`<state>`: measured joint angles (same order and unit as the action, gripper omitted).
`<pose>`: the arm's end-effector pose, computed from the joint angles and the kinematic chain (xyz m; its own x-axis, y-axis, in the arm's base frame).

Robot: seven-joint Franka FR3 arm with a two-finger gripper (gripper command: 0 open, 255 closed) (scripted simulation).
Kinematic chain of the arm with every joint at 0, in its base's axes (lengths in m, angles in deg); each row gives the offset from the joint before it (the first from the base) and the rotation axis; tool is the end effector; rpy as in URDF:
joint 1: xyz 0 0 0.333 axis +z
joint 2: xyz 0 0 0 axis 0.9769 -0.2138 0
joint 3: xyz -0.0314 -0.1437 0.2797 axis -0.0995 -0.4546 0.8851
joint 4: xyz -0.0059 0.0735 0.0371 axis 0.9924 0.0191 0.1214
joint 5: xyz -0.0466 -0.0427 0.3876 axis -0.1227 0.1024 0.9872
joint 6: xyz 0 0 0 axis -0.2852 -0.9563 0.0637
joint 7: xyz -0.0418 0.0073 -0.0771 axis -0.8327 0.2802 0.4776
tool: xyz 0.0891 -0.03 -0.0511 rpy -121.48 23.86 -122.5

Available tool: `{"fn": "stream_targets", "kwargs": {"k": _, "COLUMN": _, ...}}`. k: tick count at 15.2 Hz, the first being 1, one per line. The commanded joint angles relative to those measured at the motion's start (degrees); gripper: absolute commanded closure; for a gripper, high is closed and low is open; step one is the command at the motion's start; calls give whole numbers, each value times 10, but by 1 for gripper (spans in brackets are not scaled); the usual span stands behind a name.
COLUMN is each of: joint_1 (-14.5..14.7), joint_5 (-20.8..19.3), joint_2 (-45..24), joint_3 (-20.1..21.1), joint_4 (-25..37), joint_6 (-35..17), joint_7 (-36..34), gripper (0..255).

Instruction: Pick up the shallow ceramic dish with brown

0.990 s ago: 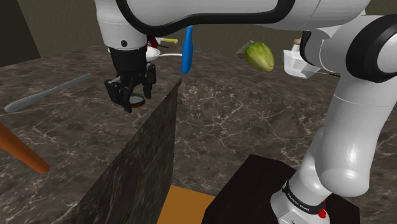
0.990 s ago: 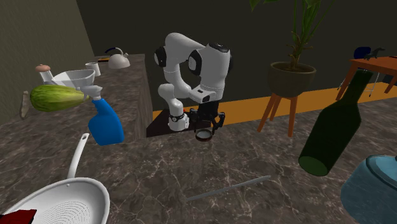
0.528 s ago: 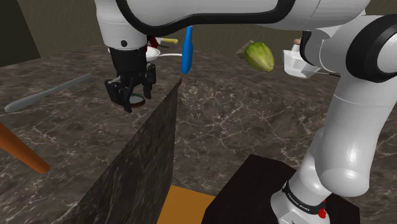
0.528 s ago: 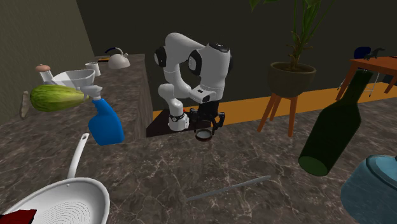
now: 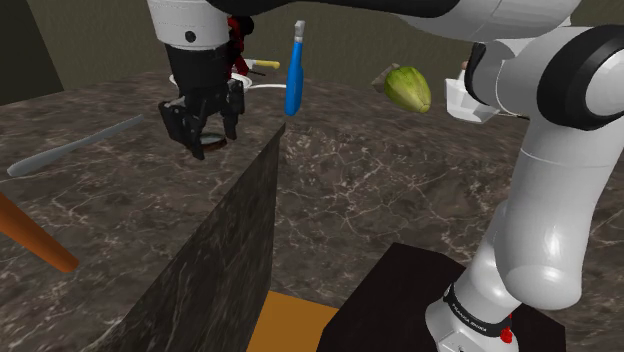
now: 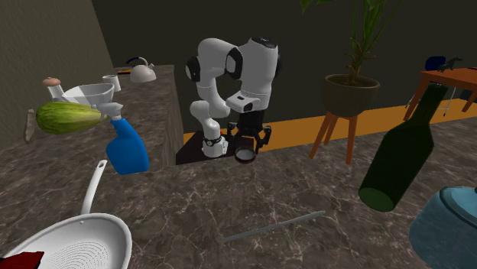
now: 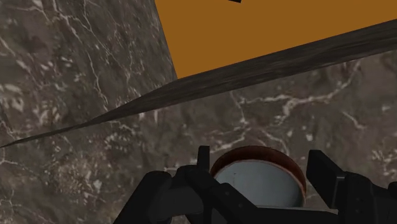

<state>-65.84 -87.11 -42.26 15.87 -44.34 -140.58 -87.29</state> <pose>0.4994 0.3668 0.5949 0.9740 0.2254 0.0237 0.2210 -0.9677 0.1213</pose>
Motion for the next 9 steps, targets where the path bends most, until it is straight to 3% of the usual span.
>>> {"fn": "stream_targets", "kwargs": {"k": 1, "joint_1": 4, "joint_5": -3, "joint_2": -6, "joint_3": 0, "joint_4": 25, "joint_6": 20, "joint_7": 1, "gripper": 255}}
{"fn": "stream_targets", "kwargs": {"k": 9, "joint_1": 22, "joint_5": -18, "joint_2": -32, "joint_3": 1, "joint_4": 109, "joint_6": 81, "joint_7": 3, "gripper": 255}}
